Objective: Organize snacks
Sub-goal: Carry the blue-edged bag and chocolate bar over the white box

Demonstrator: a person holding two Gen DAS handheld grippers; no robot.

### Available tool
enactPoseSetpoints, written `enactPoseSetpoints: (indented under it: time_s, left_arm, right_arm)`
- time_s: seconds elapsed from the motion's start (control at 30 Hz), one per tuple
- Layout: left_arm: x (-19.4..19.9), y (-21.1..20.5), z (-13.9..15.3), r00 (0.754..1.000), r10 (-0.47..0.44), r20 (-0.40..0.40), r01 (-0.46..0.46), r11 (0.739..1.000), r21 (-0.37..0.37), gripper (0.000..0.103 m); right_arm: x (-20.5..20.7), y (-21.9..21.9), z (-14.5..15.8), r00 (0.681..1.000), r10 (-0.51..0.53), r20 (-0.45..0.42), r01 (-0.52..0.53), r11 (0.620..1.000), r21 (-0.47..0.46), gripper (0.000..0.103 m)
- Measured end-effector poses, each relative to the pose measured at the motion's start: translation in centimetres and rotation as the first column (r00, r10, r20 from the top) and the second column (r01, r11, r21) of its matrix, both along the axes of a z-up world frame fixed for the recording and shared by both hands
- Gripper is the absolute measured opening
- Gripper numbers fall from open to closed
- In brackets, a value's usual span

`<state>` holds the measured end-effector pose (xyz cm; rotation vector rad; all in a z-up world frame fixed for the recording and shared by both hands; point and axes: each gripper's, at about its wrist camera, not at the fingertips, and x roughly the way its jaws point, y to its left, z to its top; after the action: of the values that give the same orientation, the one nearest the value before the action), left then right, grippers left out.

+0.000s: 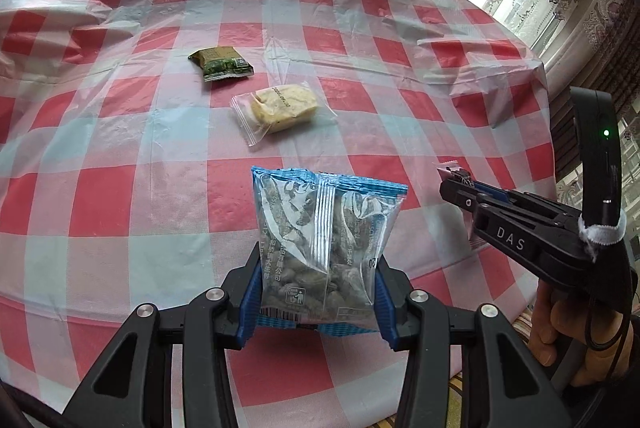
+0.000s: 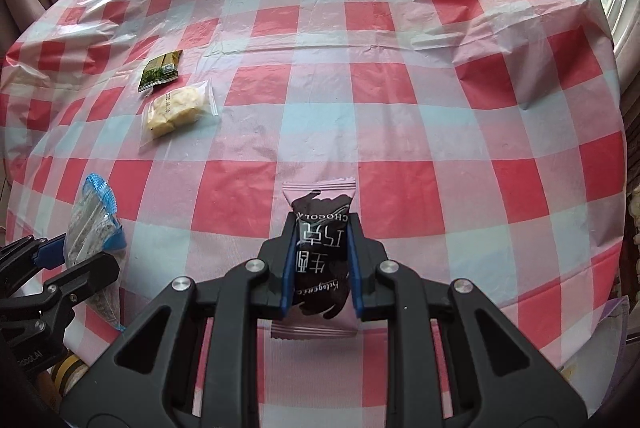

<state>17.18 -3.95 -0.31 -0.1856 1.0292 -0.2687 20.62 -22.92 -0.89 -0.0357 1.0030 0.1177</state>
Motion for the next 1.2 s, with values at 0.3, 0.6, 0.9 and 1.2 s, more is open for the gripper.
enactPoseSetpoints:
  time_s: [0.3, 0.6, 0.9, 1.2]
  left_arm:
    - [-1.5, -4.4, 1.3, 0.995, -0.096, 0.008, 0.096, 0.995, -0.012, 0.048]
    - [-3.1, -9.7, 2.3, 0.979, -0.204, 0.011, 0.204, 0.979, -0.028, 0.048]
    - [-5.5, -16.0, 3.7, 0.943, -0.330, 0.032, 0.331, 0.943, -0.018, 0.048]
    - [-8.6, -22.8, 4.1, 0.878, -0.479, 0.023, 0.479, 0.877, -0.028, 0.048]
  right_arm:
    - [-4.4, -5.3, 1.6, 0.997, -0.076, 0.027, 0.076, 0.997, 0.010, 0.025]
    - [-8.3, -11.1, 2.1, 0.986, -0.162, 0.028, 0.161, 0.987, 0.011, 0.025]
    - [-12.3, -15.9, 2.8, 0.973, -0.225, 0.043, 0.225, 0.974, 0.016, 0.025]
    - [-16.0, -21.1, 2.9, 0.948, -0.315, 0.054, 0.315, 0.949, 0.014, 0.025]
